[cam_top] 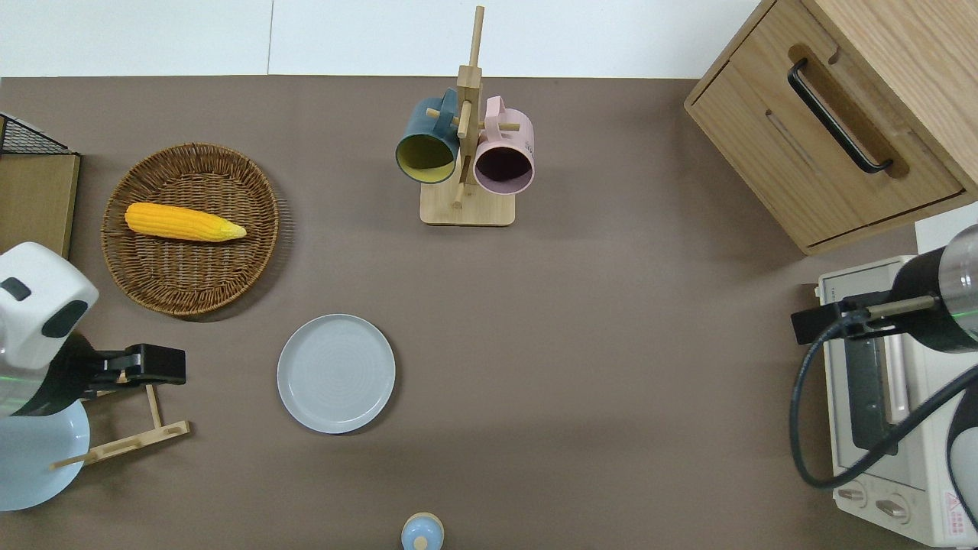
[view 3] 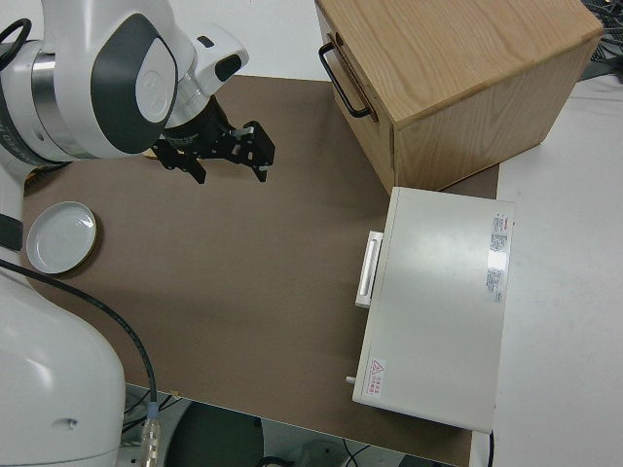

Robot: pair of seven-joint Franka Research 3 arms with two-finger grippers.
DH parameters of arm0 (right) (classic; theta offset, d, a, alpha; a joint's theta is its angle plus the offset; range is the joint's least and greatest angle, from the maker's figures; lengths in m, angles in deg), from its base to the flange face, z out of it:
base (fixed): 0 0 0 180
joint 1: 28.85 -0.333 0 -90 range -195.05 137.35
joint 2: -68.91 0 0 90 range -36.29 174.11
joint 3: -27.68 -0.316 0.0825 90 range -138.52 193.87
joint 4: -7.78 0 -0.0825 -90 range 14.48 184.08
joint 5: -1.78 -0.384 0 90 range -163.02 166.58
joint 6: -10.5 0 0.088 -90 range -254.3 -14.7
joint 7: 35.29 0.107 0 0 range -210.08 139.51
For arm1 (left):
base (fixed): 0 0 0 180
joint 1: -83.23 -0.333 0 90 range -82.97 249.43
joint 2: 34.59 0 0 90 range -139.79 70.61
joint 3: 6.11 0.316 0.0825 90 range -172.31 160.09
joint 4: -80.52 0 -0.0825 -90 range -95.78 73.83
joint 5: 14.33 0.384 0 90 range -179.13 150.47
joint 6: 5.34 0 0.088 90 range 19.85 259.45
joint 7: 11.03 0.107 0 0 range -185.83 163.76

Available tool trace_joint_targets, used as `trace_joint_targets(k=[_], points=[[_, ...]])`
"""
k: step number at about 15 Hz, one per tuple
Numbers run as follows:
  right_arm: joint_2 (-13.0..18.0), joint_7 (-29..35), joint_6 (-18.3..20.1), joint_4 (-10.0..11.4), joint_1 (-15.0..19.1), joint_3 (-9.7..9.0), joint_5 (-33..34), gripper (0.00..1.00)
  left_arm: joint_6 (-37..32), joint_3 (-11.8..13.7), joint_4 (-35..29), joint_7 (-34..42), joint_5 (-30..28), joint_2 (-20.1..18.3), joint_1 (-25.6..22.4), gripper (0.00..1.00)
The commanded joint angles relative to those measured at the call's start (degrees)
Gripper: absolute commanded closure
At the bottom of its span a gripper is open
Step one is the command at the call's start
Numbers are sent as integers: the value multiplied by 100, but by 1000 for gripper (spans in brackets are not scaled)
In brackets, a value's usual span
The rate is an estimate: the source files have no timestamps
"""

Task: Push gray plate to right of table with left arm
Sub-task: 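Move the left gripper forward to the near edge of the gray plate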

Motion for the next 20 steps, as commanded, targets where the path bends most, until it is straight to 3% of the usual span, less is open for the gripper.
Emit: trace_joint_targets(k=[1, 5, 12, 16, 20], points=[[60, -43, 68, 23, 46, -30, -5, 5, 769, 19, -986, 96, -94, -136, 27, 7], [60, -43, 68, 23, 46, -30, -5, 5, 2096, -16, -2295, 8, -287, -214, 149, 7], [60, -43, 68, 23, 46, -30, -5, 5, 3450, -297, -3518, -54, -674, -136, 176, 25], [60, -43, 68, 23, 46, -30, 3, 5, 4119, -306, -3757, -80, -736, 347, 422, 57], [60, -43, 68, 23, 46, -30, -5, 5, 4251, -297, -3757, -10, -815, 506, 361, 99]])
